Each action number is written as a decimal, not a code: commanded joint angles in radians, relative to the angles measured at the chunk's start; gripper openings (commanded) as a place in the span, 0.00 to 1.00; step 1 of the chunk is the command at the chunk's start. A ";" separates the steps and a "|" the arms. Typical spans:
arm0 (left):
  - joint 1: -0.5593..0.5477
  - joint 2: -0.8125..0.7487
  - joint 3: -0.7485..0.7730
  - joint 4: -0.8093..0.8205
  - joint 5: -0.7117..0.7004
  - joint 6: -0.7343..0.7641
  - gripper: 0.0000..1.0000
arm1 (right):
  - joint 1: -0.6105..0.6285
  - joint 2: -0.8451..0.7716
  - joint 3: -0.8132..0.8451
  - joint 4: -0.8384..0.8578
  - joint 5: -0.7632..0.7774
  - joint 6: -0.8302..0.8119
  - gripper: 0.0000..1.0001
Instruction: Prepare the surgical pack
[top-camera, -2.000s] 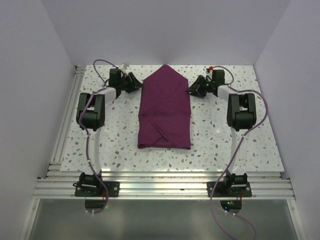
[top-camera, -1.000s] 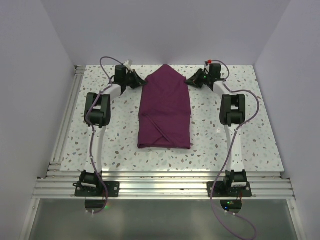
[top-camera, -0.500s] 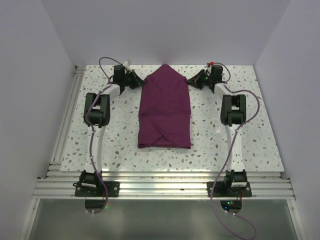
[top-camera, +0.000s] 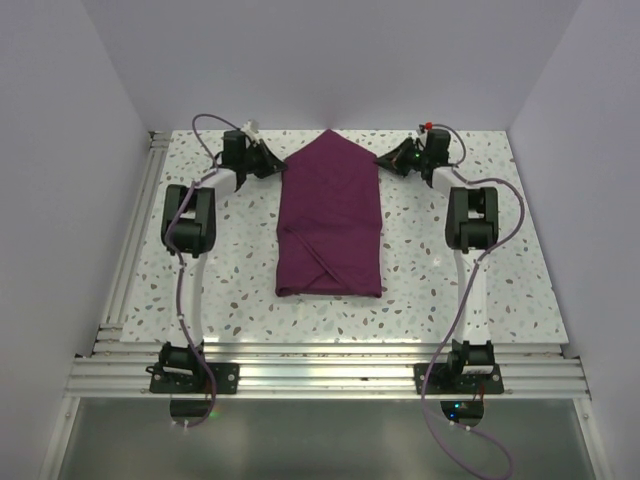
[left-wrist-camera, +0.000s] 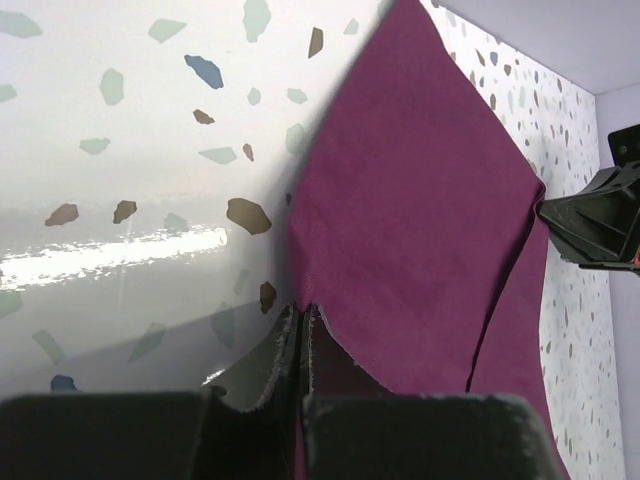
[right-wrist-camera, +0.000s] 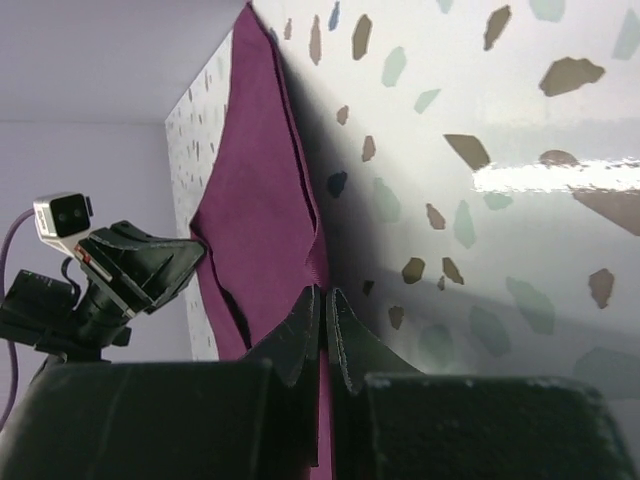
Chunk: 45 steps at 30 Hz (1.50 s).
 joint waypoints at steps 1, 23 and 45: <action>0.016 -0.106 -0.019 0.052 0.002 0.012 0.00 | -0.007 -0.112 -0.018 0.069 -0.023 0.021 0.00; 0.015 -0.508 -0.359 0.086 -0.009 0.010 0.00 | -0.009 -0.525 -0.389 0.157 -0.102 0.034 0.00; -0.005 -0.951 -0.709 -0.042 -0.022 0.083 0.00 | -0.009 -0.963 -0.820 0.059 -0.148 -0.077 0.00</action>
